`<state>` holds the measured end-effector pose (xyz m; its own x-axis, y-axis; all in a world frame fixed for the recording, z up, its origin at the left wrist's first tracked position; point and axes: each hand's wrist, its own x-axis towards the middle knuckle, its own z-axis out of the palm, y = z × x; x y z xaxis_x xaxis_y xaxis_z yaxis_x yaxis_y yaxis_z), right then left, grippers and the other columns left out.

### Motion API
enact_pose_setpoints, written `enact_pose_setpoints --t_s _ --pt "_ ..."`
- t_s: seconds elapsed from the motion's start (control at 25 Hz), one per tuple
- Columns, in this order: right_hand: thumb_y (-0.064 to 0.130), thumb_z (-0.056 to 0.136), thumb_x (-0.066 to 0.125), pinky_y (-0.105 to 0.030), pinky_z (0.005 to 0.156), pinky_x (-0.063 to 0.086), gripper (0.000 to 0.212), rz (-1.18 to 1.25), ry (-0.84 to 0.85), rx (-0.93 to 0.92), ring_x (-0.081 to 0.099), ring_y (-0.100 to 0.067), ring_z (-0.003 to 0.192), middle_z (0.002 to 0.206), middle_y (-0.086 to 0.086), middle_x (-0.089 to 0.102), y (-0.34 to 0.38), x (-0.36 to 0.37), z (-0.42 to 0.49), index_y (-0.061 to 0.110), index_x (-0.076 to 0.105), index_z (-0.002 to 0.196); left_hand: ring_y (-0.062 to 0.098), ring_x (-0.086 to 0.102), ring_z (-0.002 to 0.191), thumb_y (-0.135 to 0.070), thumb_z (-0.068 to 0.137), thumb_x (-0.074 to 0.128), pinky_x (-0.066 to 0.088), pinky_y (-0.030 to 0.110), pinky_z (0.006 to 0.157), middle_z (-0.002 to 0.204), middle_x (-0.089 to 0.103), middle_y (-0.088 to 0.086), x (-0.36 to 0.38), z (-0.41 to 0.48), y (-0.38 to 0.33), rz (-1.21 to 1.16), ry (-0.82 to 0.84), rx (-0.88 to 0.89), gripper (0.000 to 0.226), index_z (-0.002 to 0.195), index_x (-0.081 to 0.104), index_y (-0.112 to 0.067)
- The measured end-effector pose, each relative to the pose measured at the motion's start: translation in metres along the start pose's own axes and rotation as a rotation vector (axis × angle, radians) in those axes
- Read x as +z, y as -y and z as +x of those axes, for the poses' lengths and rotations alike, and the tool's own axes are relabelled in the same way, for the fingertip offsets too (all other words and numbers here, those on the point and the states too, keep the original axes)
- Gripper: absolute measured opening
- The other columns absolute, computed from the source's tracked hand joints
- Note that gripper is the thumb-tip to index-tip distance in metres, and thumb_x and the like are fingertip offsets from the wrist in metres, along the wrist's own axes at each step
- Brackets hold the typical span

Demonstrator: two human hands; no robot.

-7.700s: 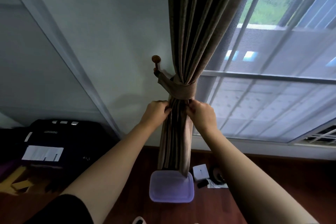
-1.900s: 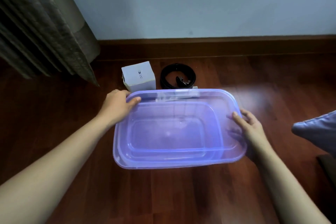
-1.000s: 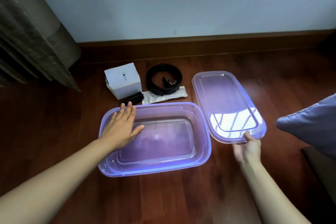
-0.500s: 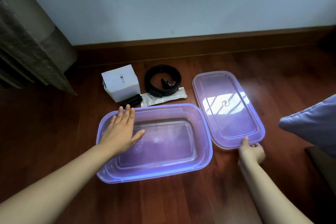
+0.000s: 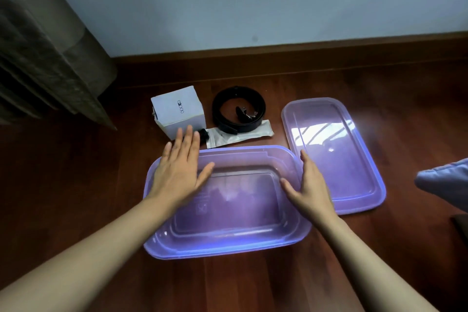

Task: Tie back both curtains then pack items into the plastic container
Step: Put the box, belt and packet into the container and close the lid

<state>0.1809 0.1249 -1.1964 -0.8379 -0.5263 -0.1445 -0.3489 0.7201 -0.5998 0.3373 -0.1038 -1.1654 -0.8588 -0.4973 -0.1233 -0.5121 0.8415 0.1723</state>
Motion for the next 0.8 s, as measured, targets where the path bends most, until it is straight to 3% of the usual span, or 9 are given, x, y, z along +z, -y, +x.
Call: enact_pose_setpoints --t_s 0.12,0.24,0.32,0.4,0.48,0.6,0.72,0.8 --pt "-0.005 0.074 0.05 -0.037 0.088 0.043 0.079 0.006 0.047 0.07 0.051 -0.034 0.121 0.138 -0.01 0.051 -0.003 0.006 0.0 0.015 0.026 0.146 0.024 -0.009 0.146 -0.045 0.096 0.035 0.004 0.034 0.117 0.158 -0.011 0.01 -0.007 0.039 0.02 -0.066 -0.032 -0.037 0.073 0.149 0.001 -0.008" --pt "-0.009 0.069 0.045 -0.039 0.084 0.047 0.082 0.047 0.061 0.068 0.058 -0.035 0.112 0.126 -0.01 0.061 -0.003 0.011 0.002 0.018 0.028 0.145 0.034 0.001 0.146 -0.039 0.092 0.052 0.012 0.042 0.117 0.158 -0.003 0.017 -0.007 0.077 0.042 -0.387 -0.09 -0.341 0.082 0.149 0.006 -0.004" --pt "-0.008 0.069 0.045 -0.041 0.086 0.049 0.08 0.072 0.065 0.06 0.058 -0.033 0.113 0.125 -0.009 0.061 -0.007 0.014 0.004 0.018 0.029 0.144 0.038 0.014 0.143 -0.044 0.09 0.054 0.023 0.045 0.114 0.157 0.006 0.02 -0.002 0.097 0.052 -0.633 -0.138 -0.631 0.086 0.149 0.007 -0.004" --pt "-0.004 0.07 0.044 -0.042 0.086 0.049 0.077 0.087 0.064 0.073 0.059 -0.032 0.113 0.124 -0.009 0.062 -0.011 0.015 0.006 0.019 0.03 0.143 0.04 0.032 0.136 -0.044 0.092 0.049 0.034 0.045 0.106 0.152 0.025 0.022 0.004 0.108 0.055 -0.739 -0.164 -0.783 0.078 0.148 0.012 -0.003" --pt "0.003 0.07 0.042 -0.042 0.085 0.049 0.076 0.101 0.064 0.079 0.059 -0.032 0.112 0.123 -0.008 0.062 -0.01 0.014 0.005 0.021 0.029 0.143 0.041 0.043 0.127 -0.04 0.095 0.045 0.04 0.044 0.099 0.143 0.039 0.024 0.01 0.115 0.057 -0.773 -0.184 -0.854 0.065 0.143 0.025 0.0" --pt "0.02 0.065 0.036 -0.031 0.077 0.042 0.077 0.123 0.058 0.086 0.06 -0.031 0.108 0.12 -0.006 0.064 -0.002 0.011 0.004 0.023 0.031 0.142 0.04 0.052 0.118 -0.033 0.094 0.048 0.046 0.042 0.097 0.134 0.049 0.023 0.02 0.126 0.067 -0.823 -0.2 -0.929 0.052 0.132 0.044 0.002" --pt "0.023 0.064 0.034 -0.026 0.074 0.036 0.079 0.134 0.061 0.09 0.06 -0.033 0.107 0.12 -0.006 0.064 0.001 0.008 0.003 0.023 0.031 0.142 0.034 0.06 0.106 -0.024 0.086 0.054 0.053 0.045 0.09 0.128 0.057 0.016 0.029 0.133 0.083 -1.075 -0.23 -1.026 0.044 0.124 0.053 -0.001" --pt "0.024 0.064 0.033 -0.027 0.074 0.036 0.079 0.128 0.065 0.088 0.06 -0.033 0.107 0.12 -0.007 0.064 0.002 0.008 0.002 0.023 0.031 0.143 0.027 0.06 0.099 -0.013 0.09 0.052 0.054 0.039 0.083 0.121 0.057 0.008 0.027 0.131 0.085 -1.247 -0.265 -1.029 0.036 0.124 0.053 -0.002"
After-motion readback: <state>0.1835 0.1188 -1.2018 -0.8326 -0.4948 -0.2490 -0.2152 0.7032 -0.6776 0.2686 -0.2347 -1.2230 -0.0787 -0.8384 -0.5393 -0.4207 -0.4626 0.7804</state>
